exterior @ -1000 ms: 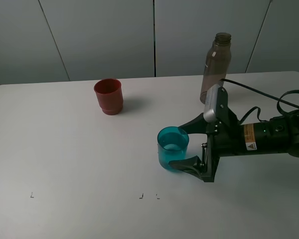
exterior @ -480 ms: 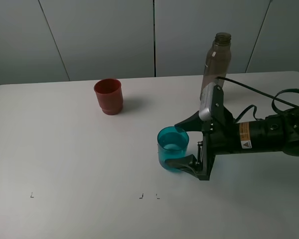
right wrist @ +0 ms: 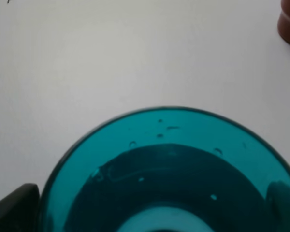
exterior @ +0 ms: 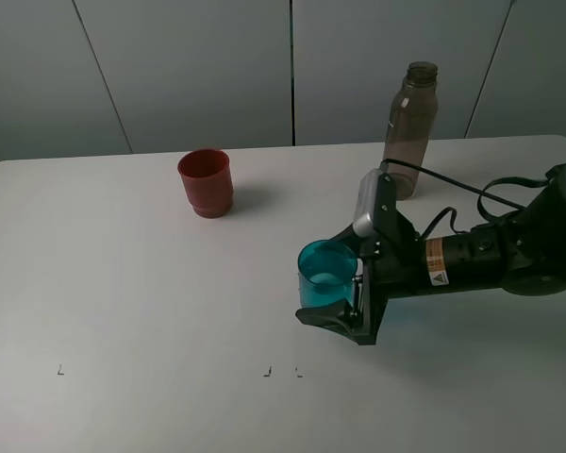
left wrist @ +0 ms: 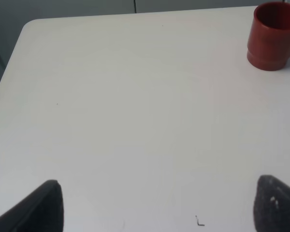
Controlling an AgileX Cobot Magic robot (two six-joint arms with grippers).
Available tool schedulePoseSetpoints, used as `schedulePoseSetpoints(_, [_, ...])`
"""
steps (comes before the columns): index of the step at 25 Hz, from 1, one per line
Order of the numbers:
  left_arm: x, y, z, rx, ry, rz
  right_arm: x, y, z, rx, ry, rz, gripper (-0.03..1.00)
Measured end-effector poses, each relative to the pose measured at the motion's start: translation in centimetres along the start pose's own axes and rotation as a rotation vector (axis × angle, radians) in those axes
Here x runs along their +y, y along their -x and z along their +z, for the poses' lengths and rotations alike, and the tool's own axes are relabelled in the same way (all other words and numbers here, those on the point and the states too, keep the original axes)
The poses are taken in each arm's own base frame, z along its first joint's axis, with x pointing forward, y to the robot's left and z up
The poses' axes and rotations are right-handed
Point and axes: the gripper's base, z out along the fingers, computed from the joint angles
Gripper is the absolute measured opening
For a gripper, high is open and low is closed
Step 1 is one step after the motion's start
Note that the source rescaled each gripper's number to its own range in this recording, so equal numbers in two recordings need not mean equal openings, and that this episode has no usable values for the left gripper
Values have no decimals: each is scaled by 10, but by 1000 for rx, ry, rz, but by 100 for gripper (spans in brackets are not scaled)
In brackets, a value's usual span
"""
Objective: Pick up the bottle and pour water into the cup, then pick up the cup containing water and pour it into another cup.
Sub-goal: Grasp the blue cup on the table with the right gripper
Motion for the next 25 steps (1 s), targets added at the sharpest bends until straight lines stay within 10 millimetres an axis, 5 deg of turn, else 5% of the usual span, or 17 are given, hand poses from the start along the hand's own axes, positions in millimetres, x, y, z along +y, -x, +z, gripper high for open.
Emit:
schedulePoseSetpoints(21, [0,0,0,0,0,0,1,0,0,-2,3,1,98])
schedulePoseSetpoints(23, [0,0,0,0,0,0,1,0,0,-2,3,-1,75])
schedulePoseSetpoints(25, [0,0,0,0,0,0,0,0,0,-2,0,-5,35])
